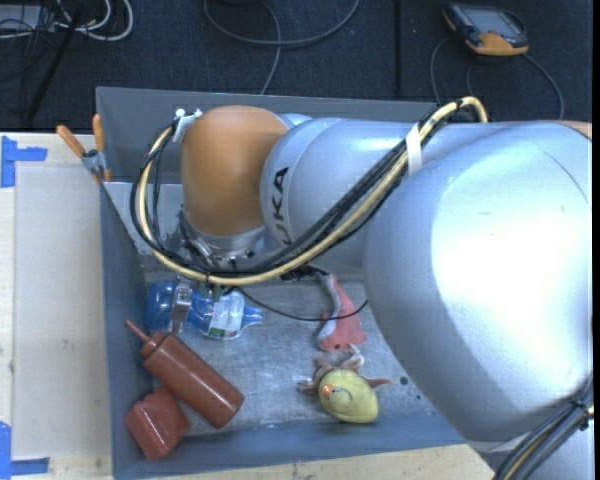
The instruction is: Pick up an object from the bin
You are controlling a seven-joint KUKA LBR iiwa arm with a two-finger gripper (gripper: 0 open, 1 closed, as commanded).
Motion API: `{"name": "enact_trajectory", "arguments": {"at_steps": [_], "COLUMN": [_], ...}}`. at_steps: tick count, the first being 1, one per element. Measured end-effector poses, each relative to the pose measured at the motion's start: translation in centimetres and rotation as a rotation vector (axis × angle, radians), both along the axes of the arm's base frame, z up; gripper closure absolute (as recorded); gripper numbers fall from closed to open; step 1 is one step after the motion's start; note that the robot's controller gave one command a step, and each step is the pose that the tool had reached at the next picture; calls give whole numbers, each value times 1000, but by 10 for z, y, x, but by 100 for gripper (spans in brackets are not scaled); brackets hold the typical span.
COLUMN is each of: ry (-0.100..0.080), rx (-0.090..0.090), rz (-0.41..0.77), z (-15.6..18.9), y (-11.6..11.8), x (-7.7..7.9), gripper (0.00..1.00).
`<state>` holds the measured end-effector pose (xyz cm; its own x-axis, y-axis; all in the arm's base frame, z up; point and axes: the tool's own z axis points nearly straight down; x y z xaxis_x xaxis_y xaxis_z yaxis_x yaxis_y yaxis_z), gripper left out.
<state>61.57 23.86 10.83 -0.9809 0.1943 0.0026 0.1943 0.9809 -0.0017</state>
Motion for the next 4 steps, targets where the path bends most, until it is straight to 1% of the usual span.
{"name": "enact_trajectory", "arguments": {"at_steps": [1, 2, 3, 4], "ry": [-5, -13, -25, -27], "rx": [-2, -4, 5, 5], "rz": [18, -121, 503, 604], "z": [-9, -26, -31, -31], "y": [-30, -11, -6, -6], "x": [-24, -6, -78, -88], "gripper": [0, 0, 100, 100]}}
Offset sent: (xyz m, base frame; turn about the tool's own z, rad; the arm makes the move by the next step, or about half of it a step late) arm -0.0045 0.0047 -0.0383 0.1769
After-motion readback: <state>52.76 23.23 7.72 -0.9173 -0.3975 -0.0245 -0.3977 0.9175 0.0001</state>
